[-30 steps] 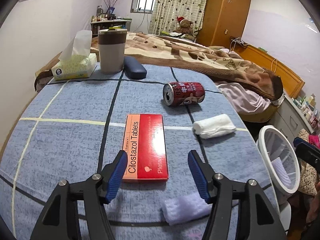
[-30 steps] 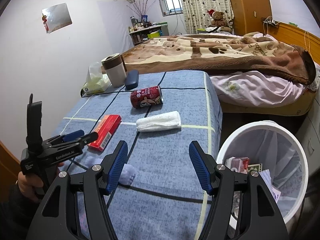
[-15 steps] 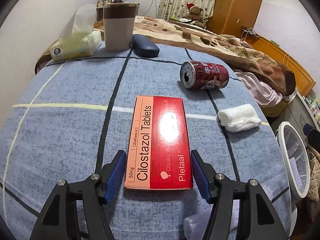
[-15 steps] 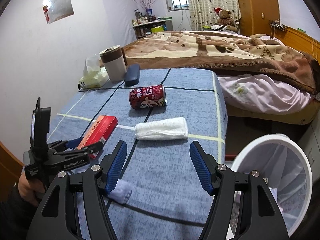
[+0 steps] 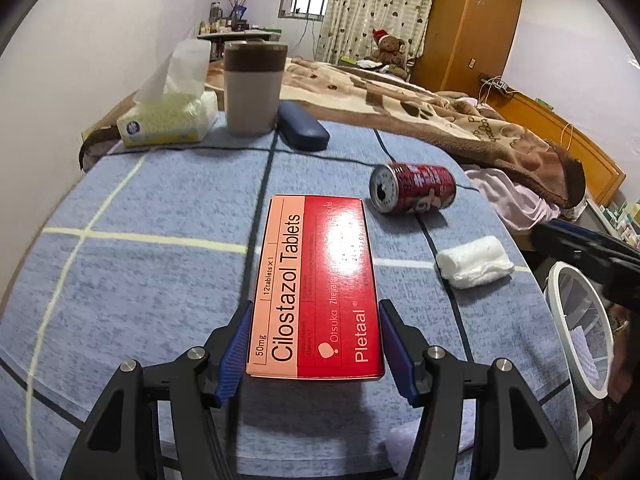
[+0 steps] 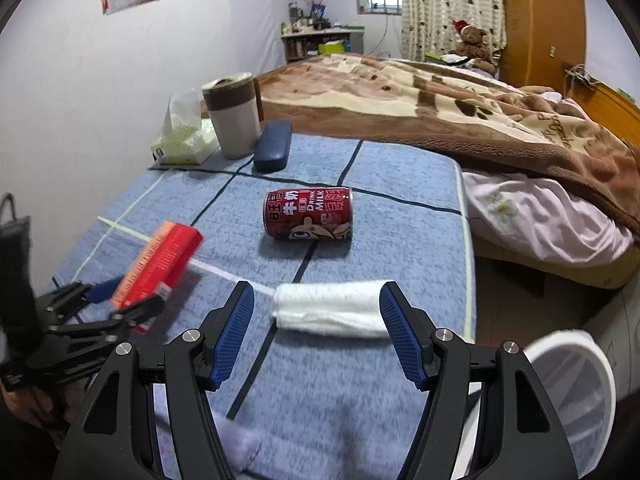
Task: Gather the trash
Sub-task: 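Grasp the red Drink Milk can with the right tool while the left tool holds the box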
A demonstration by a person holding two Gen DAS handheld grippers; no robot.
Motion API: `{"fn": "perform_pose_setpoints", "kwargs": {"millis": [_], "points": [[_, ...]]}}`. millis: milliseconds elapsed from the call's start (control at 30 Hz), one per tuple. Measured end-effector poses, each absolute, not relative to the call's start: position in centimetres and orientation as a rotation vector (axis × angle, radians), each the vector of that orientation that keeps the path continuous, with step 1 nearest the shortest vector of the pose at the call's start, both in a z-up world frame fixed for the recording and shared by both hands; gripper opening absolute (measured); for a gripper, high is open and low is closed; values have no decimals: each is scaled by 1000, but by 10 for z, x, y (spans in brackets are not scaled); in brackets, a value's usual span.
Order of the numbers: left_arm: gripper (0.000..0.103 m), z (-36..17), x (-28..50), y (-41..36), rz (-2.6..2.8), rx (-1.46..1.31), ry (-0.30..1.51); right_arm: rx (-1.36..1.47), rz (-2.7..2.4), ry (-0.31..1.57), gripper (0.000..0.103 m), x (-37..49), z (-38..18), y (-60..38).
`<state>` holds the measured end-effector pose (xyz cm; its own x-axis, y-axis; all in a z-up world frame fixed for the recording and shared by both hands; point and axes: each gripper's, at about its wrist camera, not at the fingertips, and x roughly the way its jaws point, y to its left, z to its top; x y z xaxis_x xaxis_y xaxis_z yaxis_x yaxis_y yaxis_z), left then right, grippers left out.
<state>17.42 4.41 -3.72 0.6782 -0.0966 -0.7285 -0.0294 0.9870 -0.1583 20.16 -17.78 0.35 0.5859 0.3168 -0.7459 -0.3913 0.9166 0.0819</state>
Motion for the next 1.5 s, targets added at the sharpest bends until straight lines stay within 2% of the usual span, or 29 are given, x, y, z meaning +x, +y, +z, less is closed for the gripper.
{"fn": "perform_pose_setpoints", "kwargs": {"millis": [600,733,1167,1333,1500], "points": [[61,-44,192,75,1,-196,836,-82,461,934,67,289,-30,-160],[61,-47,193,78,0,-205,840,-85,501,926,62,283,-28,-153],[61,-39,175,91,34,-237,820,-155,720,893,61,228,-9,-112],[61,-40,173,98,45,-250,816,-163,626,814,61,236,1,-119],[61,-45,178,99,34,-260,823,-188,573,858,62,259,-15,-112]]}}
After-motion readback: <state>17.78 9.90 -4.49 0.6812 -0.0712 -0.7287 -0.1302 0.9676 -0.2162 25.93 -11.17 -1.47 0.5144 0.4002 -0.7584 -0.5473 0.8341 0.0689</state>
